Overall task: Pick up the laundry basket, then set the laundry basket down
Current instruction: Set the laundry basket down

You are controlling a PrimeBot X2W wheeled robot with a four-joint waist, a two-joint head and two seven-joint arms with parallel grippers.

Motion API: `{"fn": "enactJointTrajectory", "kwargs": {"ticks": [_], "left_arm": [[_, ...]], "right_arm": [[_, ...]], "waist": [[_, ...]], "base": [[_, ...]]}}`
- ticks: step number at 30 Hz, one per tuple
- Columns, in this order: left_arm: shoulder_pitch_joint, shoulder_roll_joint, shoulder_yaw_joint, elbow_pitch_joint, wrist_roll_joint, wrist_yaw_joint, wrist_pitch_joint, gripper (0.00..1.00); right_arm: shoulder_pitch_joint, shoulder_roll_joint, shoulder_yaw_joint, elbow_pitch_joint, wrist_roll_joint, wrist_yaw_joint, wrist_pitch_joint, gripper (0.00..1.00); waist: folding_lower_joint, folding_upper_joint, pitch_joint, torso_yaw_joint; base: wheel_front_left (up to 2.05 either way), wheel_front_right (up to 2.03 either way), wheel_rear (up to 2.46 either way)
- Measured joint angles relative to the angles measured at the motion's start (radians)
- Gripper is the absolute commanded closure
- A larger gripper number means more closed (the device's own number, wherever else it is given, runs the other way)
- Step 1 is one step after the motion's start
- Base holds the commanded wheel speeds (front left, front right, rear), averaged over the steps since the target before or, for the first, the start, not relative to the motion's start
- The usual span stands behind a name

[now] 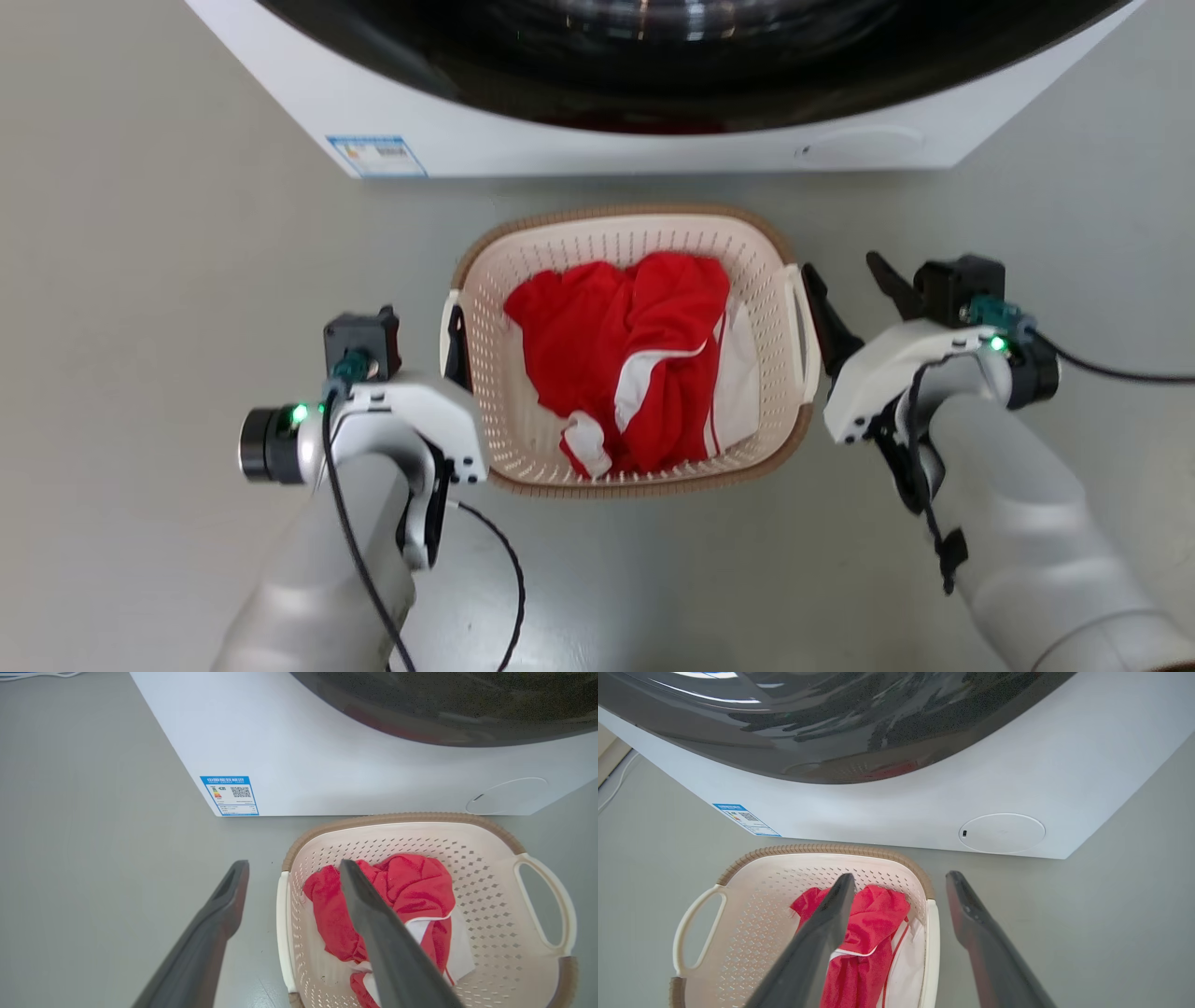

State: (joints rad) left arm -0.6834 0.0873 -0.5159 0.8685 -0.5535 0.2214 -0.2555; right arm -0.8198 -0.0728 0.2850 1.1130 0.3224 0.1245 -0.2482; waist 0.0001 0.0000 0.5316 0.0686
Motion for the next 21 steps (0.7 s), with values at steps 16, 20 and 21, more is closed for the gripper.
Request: {"fn": "enactJointTrajectory", "kwargs": {"ticks": [16, 20, 21], "left_arm": [[0.358, -0.001, 0.211, -0.351, 0.276, 0.005, 0.0, 0.0], [0.431, -0.005, 0.239, -0.419, 0.322, -0.003, 0.0, 0.0], [0.449, -0.006, 0.246, -0.435, 0.328, -0.008, 0.0, 0.0]], "right_arm": [[0.336, 0.009, -0.121, -0.381, -0.086, 0.0, -0.001, 0.0], [0.415, 0.013, -0.15, -0.475, -0.086, 0.0, -0.002, 0.0], [0.435, 0.013, -0.156, -0.496, -0.087, 0.0, -0.002, 0.0]], "waist": [[0.0, 0.0, -0.219, -0.018], [-0.0001, 0.0, -0.267, -0.017], [0.0, 0.0, -0.279, -0.016]], "base": [[0.0, 0.0, 0.0], [0.0, 0.0, 0.0], [0.0, 0.0, 0.0]]}}
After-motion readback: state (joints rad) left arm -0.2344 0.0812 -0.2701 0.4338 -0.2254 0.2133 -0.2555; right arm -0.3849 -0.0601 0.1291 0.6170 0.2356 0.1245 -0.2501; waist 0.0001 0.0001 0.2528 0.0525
